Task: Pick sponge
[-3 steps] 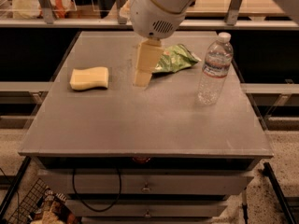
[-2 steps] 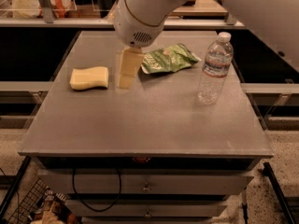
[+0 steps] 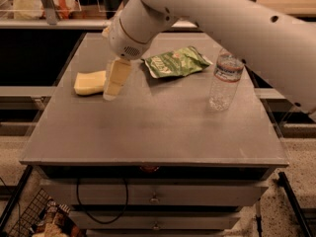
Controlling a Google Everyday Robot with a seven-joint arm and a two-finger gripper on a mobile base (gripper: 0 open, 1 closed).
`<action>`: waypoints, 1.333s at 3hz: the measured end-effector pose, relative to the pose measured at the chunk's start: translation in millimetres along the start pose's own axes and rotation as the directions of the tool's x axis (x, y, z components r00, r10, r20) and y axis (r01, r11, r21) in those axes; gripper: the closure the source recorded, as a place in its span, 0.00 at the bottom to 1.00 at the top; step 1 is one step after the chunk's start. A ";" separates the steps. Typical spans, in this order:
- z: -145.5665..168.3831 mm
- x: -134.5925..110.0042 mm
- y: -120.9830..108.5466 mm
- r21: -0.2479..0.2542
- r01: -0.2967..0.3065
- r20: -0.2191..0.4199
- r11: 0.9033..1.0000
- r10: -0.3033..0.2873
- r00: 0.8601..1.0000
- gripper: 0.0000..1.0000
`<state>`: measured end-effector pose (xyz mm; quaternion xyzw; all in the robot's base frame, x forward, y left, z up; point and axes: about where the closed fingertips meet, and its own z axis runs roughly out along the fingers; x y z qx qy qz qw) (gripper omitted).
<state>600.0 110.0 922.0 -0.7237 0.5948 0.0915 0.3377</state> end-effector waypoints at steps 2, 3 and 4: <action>57.5 -1.4 -5.2 -0.063 -0.074 0.014 0.995 0.075 0.997 0.00; 81.7 -3.7 -3.6 -0.105 -0.081 -0.015 0.991 0.079 0.997 0.00; 103.1 -2.0 -0.1 -0.142 -0.089 -0.050 0.986 0.083 0.995 0.00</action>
Offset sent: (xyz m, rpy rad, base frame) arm 0.0299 0.0587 -0.0641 0.0075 0.1609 -0.0200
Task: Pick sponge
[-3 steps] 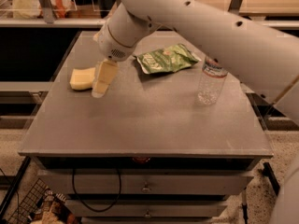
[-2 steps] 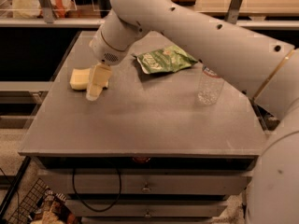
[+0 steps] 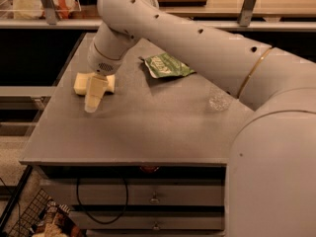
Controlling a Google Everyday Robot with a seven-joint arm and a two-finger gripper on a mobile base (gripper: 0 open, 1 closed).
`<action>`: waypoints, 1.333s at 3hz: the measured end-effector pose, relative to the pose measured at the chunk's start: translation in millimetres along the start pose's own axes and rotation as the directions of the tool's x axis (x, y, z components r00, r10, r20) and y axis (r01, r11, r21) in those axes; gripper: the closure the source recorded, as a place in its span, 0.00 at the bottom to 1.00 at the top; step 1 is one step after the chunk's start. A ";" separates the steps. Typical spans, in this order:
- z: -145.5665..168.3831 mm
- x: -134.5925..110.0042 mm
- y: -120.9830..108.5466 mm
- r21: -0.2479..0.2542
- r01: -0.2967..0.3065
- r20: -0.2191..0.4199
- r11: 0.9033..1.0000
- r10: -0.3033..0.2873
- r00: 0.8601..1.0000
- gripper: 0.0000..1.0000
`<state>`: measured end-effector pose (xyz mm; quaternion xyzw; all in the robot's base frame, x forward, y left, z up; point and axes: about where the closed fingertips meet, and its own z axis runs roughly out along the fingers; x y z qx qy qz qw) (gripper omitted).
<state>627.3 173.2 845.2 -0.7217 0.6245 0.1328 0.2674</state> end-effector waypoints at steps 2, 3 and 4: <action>16.5 11.7 1.7 -0.024 -0.032 -0.027 0.999 0.031 0.999 0.38; 12.8 9.5 0.7 -0.024 -0.032 -0.027 0.999 0.031 0.999 0.59; 6.5 5.6 -1.1 -0.024 -0.032 -0.028 0.999 0.031 0.999 0.83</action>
Offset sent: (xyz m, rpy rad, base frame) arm 0.0055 -0.0084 -0.0265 -0.0342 0.0491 -0.0415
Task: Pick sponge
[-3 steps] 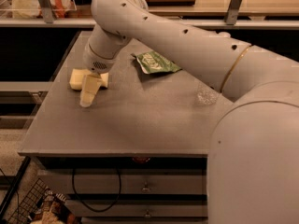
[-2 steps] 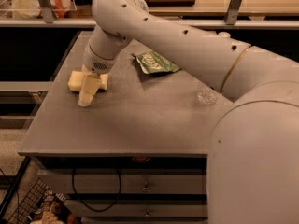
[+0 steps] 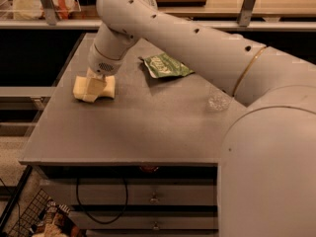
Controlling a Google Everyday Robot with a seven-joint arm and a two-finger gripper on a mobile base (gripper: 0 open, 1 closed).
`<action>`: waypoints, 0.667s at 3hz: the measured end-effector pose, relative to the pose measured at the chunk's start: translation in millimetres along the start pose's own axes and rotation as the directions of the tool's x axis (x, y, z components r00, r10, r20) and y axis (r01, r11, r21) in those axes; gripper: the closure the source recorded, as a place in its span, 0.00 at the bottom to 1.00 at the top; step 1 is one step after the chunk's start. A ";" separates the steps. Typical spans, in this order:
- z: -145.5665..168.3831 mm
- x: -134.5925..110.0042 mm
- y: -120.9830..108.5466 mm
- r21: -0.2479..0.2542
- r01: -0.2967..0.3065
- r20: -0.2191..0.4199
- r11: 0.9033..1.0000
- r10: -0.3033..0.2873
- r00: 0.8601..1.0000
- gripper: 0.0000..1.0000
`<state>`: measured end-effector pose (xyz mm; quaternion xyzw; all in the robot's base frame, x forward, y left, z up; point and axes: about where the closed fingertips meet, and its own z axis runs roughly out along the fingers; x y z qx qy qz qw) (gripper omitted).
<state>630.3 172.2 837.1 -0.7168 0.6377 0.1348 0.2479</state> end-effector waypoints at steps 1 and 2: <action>-0.8 -0.3 -0.2 0.000 0.000 0.000 1.000 0.000 1.000 1.00; -55.1 -1.1 -14.4 0.105 0.049 -0.010 0.993 -0.048 0.999 1.00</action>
Offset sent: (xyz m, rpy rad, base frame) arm 0.0197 -0.0777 0.1423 0.0113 -0.3223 -0.0439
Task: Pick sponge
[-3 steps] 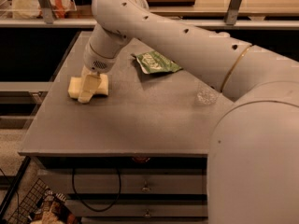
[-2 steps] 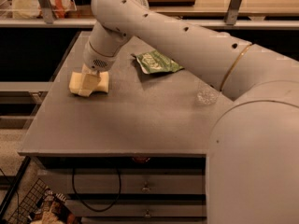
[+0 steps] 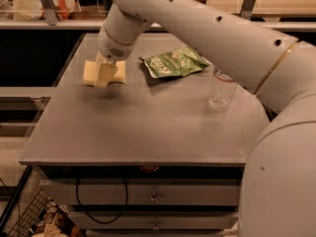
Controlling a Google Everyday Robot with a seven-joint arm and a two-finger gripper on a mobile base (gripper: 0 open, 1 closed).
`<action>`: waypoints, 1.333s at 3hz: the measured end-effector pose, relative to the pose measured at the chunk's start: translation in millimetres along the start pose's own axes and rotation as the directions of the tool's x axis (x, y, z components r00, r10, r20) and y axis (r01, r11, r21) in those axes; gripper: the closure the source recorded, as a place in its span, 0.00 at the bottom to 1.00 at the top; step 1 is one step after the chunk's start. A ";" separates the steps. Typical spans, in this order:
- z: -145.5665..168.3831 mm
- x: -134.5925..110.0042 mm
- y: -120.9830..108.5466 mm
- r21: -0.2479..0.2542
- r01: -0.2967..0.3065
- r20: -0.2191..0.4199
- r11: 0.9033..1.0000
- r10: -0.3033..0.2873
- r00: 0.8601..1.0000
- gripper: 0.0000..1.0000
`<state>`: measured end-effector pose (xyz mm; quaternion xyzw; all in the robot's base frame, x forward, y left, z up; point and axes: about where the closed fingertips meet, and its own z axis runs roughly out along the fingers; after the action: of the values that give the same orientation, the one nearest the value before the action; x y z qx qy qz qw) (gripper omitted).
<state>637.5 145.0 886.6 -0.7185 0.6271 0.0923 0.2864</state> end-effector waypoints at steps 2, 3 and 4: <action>-103.1 -3.4 -34.8 0.181 0.097 -0.030 0.979 -0.093 0.995 1.00; -117.5 -7.1 -40.9 0.182 0.121 -0.011 0.976 -0.122 0.993 1.00; -112.5 -8.2 -41.9 0.142 0.127 0.023 0.982 -0.132 0.991 1.00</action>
Offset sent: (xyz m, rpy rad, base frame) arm 0.0134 -0.0753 0.1465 0.0035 -0.2989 -0.0225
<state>650.3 94.7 995.2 -0.7342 0.5792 0.0407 0.3518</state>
